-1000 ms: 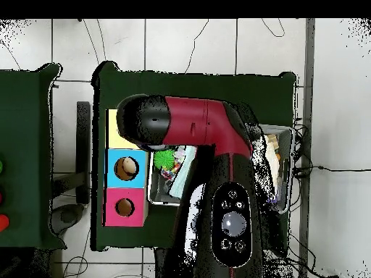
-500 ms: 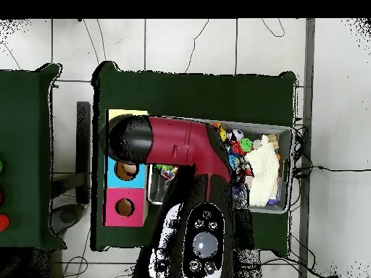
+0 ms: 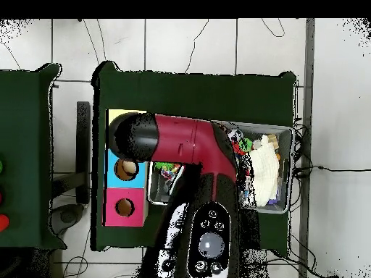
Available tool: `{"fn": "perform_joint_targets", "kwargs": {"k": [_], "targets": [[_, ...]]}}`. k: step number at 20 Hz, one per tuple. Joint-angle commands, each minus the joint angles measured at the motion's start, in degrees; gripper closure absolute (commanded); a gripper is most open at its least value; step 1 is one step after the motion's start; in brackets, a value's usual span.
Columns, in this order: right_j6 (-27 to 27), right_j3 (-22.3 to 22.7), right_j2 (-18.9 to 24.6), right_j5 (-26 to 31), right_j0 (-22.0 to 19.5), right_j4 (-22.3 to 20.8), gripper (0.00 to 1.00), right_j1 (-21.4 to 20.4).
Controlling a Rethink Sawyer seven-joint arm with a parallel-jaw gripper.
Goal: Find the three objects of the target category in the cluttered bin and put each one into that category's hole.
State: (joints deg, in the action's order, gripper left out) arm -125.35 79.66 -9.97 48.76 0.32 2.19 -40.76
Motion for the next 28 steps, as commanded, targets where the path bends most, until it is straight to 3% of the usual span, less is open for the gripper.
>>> {"fn": "perform_joint_targets", "kwargs": {"k": [1,3,11,18,28], "targets": [[15.7,-4.8,7.1,11.2,-5.6,-6.9,0.0,3.9],[17.7,-6.2,8.3,12.3,-6.1,-8.5,0.0,3.6],[16.3,-7.7,11.8,9.4,-8.5,-12.0,0.0,5.7],[8.8,-5.6,13.5,0.8,-7.4,-13.0,0.0,9.6],[5.9,-5.8,13.7,1.4,-6.8,-13.5,0.0,10.5]]}}
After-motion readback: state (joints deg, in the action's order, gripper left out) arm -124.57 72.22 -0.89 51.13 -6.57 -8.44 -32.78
